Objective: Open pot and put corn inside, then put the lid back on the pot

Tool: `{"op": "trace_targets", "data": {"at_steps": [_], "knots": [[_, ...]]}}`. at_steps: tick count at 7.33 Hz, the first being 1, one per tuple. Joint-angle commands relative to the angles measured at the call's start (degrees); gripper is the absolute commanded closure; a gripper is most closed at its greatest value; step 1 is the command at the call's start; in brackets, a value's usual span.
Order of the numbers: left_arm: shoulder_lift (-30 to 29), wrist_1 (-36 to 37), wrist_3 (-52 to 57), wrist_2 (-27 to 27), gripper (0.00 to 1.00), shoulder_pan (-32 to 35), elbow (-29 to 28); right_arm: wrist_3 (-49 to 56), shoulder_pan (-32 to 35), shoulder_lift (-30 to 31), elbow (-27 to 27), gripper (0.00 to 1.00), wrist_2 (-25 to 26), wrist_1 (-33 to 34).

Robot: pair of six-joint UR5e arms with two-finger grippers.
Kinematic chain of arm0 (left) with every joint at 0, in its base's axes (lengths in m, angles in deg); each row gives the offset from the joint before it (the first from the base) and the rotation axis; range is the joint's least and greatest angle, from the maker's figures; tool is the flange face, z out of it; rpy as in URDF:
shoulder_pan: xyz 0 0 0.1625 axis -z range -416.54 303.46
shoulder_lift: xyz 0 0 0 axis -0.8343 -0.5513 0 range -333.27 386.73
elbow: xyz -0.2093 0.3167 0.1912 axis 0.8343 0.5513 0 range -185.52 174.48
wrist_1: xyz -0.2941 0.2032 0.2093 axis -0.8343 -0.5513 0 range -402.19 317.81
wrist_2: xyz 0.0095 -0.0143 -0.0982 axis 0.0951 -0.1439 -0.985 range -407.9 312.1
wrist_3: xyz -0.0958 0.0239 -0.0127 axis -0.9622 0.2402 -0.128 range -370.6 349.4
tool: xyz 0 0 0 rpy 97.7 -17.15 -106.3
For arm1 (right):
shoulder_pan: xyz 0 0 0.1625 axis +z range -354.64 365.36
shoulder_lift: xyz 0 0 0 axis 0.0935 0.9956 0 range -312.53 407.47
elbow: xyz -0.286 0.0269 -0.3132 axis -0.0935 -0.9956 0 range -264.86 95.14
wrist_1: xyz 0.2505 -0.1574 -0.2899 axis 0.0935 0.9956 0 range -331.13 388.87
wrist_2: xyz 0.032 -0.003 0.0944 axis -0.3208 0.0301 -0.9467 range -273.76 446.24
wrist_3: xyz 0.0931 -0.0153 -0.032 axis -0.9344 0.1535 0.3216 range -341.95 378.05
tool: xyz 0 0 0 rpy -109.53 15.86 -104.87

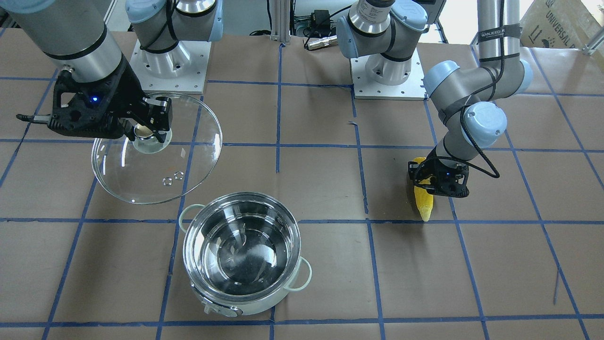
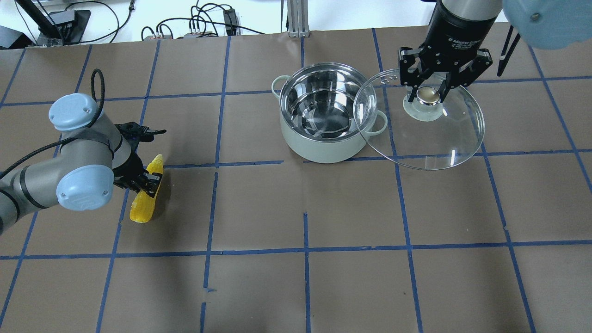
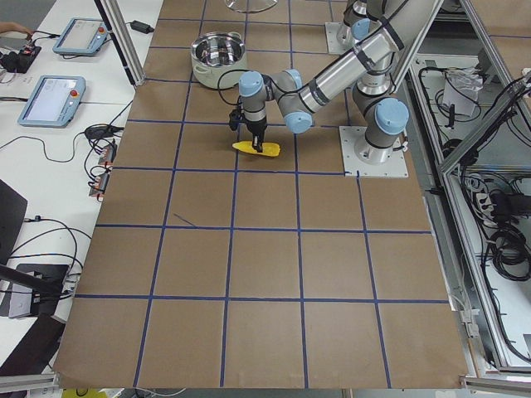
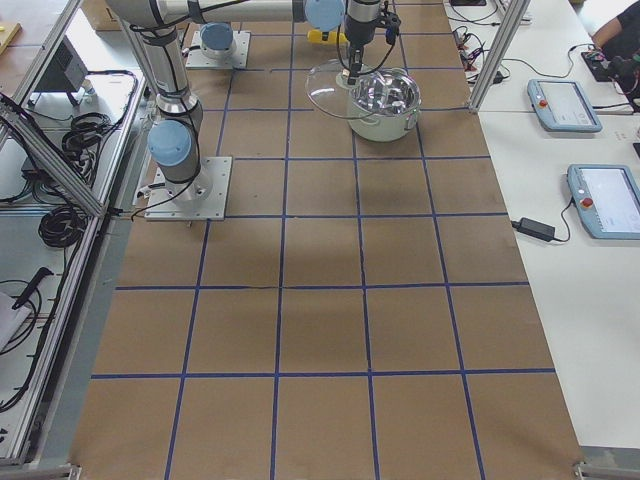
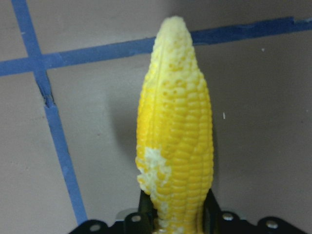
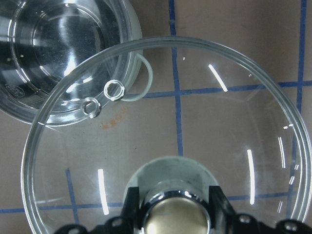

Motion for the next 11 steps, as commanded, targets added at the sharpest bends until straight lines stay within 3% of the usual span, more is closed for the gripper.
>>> {"op": "trace_targets", "data": {"at_steps": [1,2,5,11], "knots": [[1.68,-5.35,-4.28,-1.08,0.92,4.41,-4.91,0.0,-0.05,0.0,-0.01,0.55,0.04,-0.01],[1.43,-10.44,-8.75,-1.6,0.92,7.57,-9.47,0.0,-0.05,-0.09,-0.01,0.55,-0.05,-0.01],[-4.26,-23.02,-23.01,-12.22,0.92,15.48,-27.38,-0.09,-0.05,0.0,-0.1,0.53,-0.05,0.08],[-22.53,-23.5,-51.74,-15.41,0.92,31.75,-54.73,1.67,-1.54,0.0,0.08,0.53,0.03,-0.27]]}}
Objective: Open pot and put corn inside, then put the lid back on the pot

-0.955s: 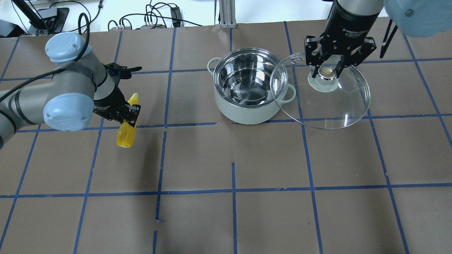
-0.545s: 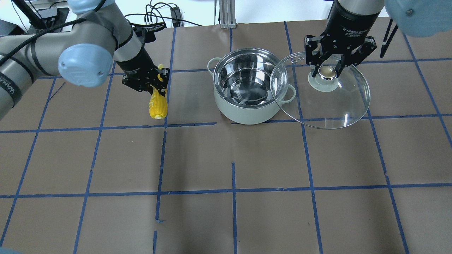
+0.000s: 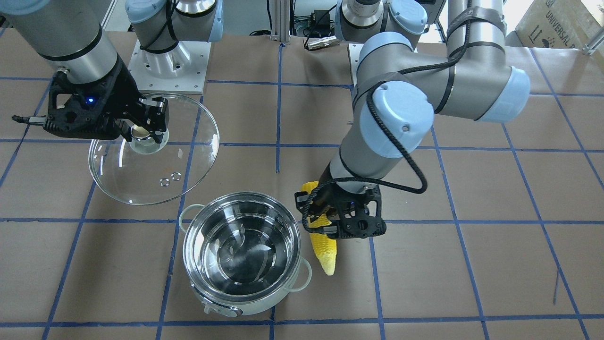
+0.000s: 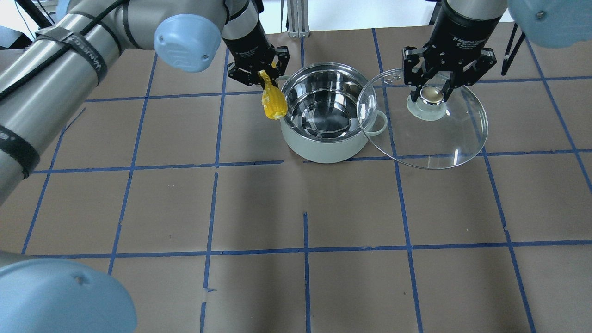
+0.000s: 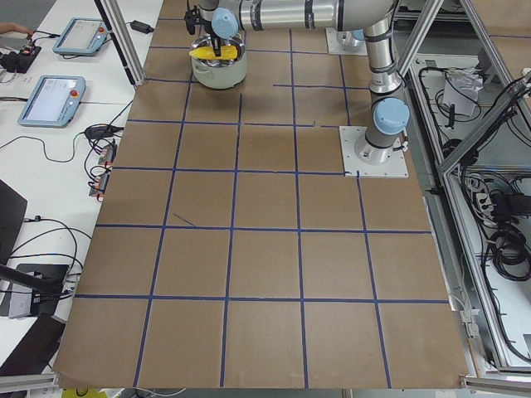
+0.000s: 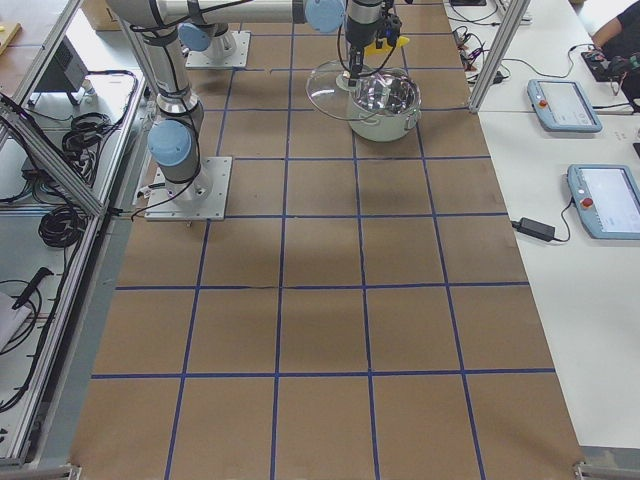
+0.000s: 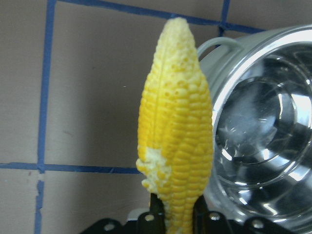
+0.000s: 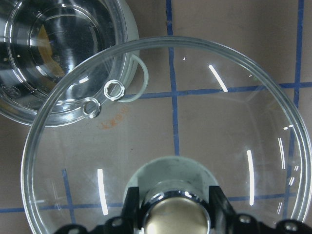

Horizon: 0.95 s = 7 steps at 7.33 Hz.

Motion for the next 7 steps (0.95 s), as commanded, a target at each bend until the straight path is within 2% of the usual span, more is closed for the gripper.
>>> {"op": "trace_targets", "data": {"at_steps": [1,2,3,5,7], "knots": [[-6.98,-0.01,-5.61,0.0,0.91,3.67,-8.51,1.03,-1.11,0.2,0.11,0.54,0.24,-0.32],[-8.04,-0.18,-5.53,0.27,0.91,4.37,-8.89,1.39,-2.6,0.63,0.28,0.55,0.33,-0.67],[-8.66,-0.01,-5.44,0.53,0.85,4.9,-8.81,1.83,-3.05,0.64,0.37,0.55,0.33,-0.67],[-10.42,0.43,-5.43,0.27,0.0,5.35,-9.07,1.75,-3.05,0.9,0.98,0.54,0.24,-0.58],[-10.43,-0.18,-4.66,0.62,0.0,5.87,-8.8,1.74,-3.05,0.99,1.07,0.54,0.15,-0.58]]}}
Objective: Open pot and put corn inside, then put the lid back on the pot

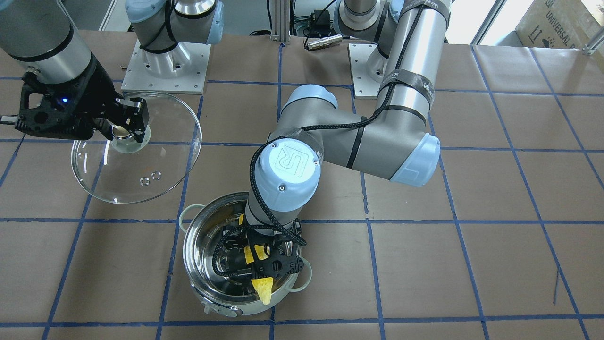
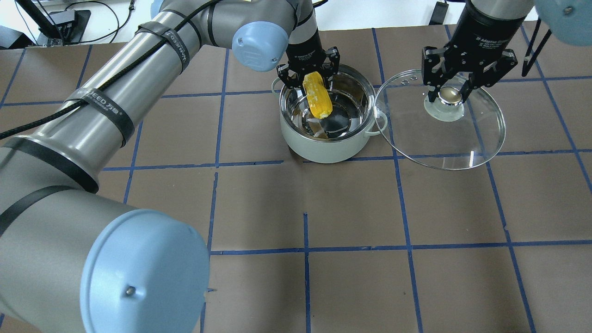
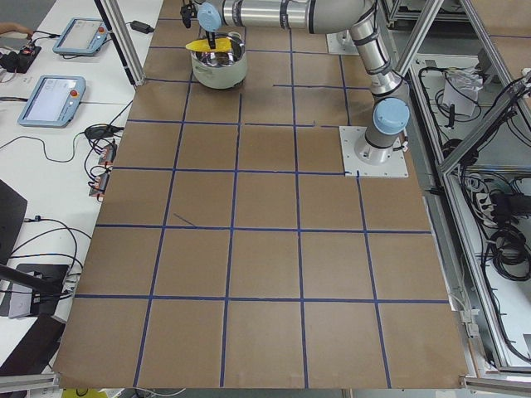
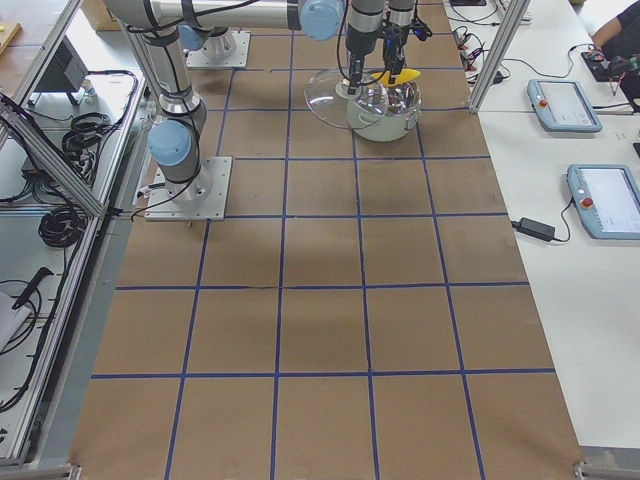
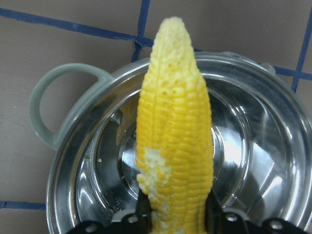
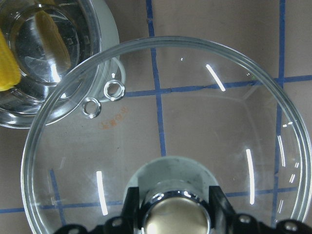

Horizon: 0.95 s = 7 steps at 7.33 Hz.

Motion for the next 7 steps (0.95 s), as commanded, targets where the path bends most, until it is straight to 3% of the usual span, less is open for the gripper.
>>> {"op": "trace_targets", "data": {"at_steps": [1,3,5,7], "knots": [[0.88,-0.77,0.44,0.16,0.0,0.34,0.41,0.0,-0.02,0.09,0.17,0.53,-0.04,0.01],[4.47,-3.13,4.27,0.85,0.0,-1.41,0.76,0.0,-0.02,0.09,0.25,0.53,-0.13,0.1],[11.49,-11.29,18.13,6.12,0.0,-7.98,3.03,-0.09,0.24,0.09,0.25,0.54,-0.22,0.1],[21.49,-11.33,27.47,6.14,0.0,-15.53,15.02,-1.22,1.81,0.09,-0.36,0.55,-0.22,0.62]]}}
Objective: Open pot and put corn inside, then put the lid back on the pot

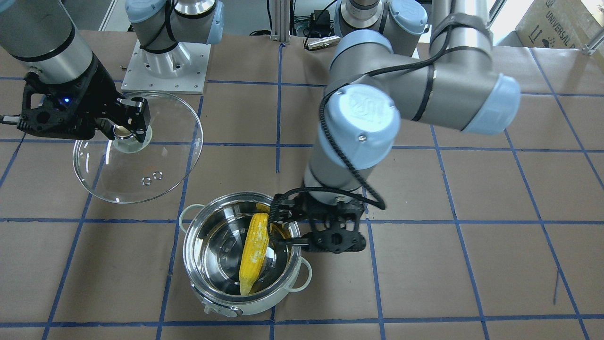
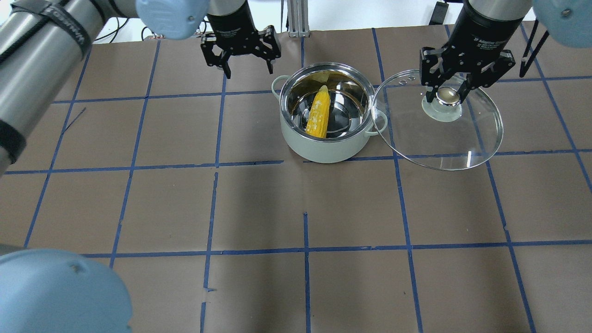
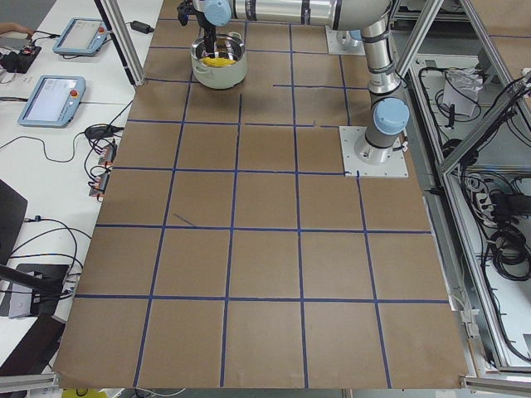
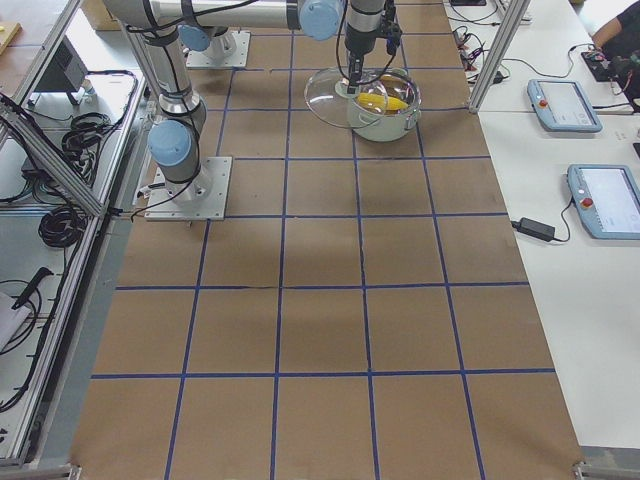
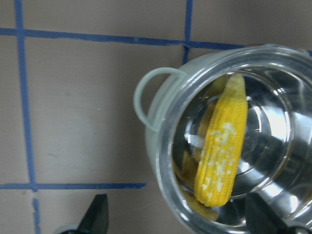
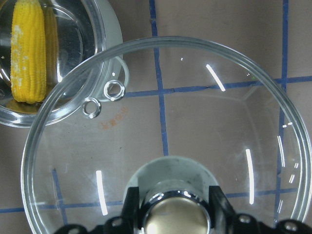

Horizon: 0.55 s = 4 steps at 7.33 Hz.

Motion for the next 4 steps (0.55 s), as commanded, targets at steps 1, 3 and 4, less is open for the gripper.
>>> {"op": "trace_targets", "data": {"at_steps": [1,3,4], "knots": [[12.01,-0.52,7.76,1.3,0.0,-8.66,13.18,-3.86,4.49,-0.82,-1.26,0.55,0.02,1.6],[20.47,-6.37,7.95,5.79,0.0,-10.63,15.52,-10.54,10.47,-7.73,-7.99,0.55,0.11,2.85],[21.98,-6.76,7.87,5.88,0.0,-10.55,15.26,-11.87,13.02,-12.21,-12.3,0.54,0.11,2.85]]}}
